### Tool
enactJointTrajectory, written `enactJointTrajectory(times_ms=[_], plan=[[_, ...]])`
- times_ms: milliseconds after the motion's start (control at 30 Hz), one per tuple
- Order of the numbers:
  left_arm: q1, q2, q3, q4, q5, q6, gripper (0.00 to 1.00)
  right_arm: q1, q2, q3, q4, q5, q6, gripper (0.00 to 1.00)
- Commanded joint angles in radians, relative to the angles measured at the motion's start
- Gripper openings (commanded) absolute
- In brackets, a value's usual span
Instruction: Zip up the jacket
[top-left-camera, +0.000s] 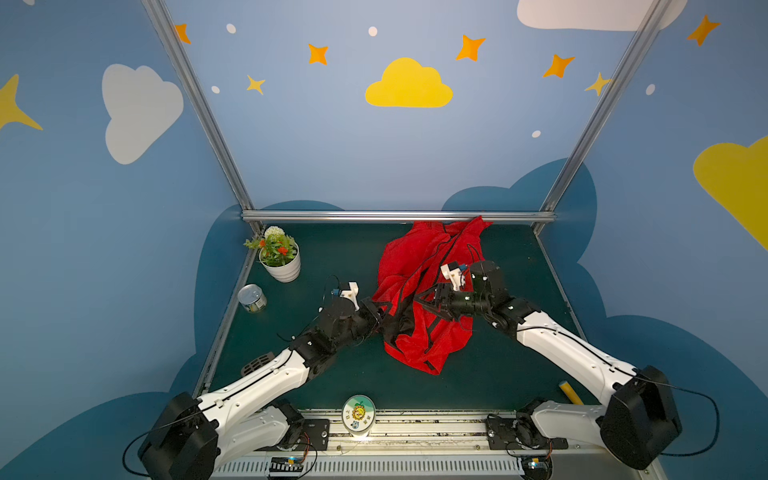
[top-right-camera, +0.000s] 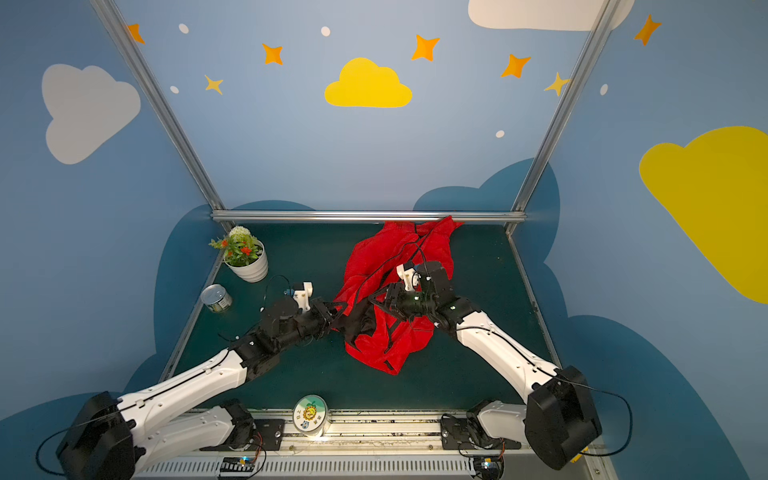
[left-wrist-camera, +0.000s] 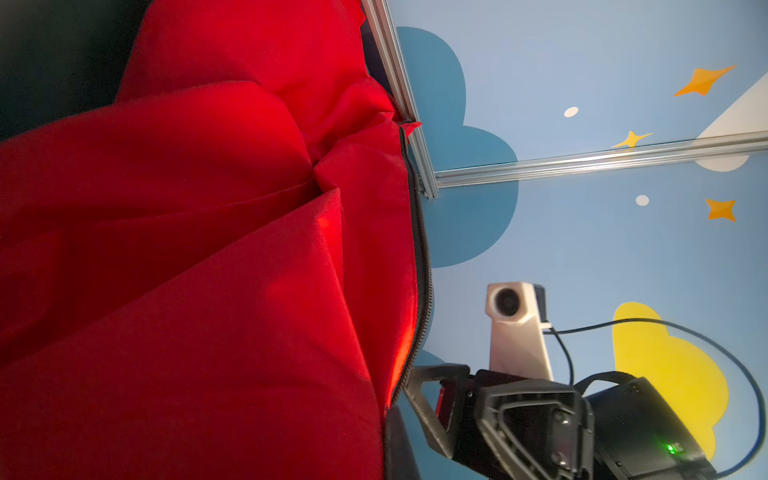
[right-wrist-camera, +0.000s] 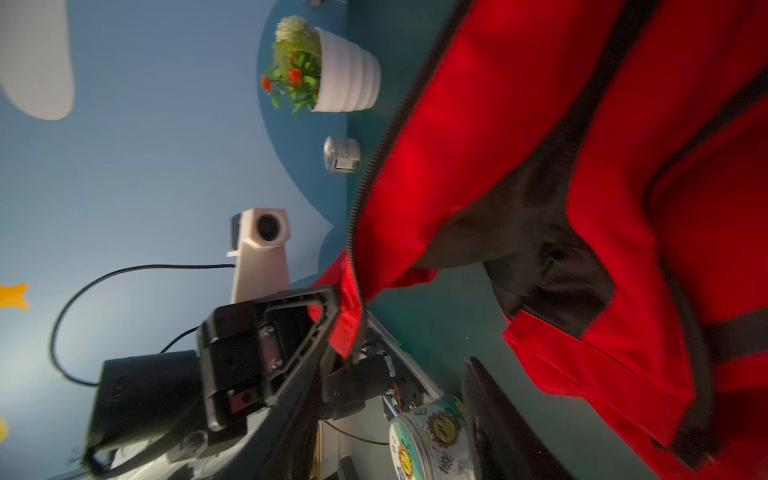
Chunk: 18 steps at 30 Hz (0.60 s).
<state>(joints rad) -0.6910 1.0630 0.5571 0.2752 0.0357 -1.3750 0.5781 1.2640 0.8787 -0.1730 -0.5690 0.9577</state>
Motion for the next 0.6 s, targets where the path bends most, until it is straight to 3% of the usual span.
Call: enactJointTrajectory(times_ms=[0,167,300,567], plan=[[0.007,-0.018,-0.018,-0.020,-0.010,0.021,0.03,0.004,-0.006,-0.043,-0.220,0.086,-0.100,0.54],[0.007,-0.010,-0.023,-0.006,0.024,0.015,0.03,0.023,-0.060,-0.106,0.045,-0.028,-0.016,0.55],[0.007,0.011,-0.021,0.041,0.053,-0.004,0.03,0.040,-0.100,-0.147,0.255,-0.036,0.074,0.56],[0.008,0.037,-0.010,0.088,0.075,-0.027,0.03,0.052,0.010,-0.128,0.497,-0.107,0.191,0.51]])
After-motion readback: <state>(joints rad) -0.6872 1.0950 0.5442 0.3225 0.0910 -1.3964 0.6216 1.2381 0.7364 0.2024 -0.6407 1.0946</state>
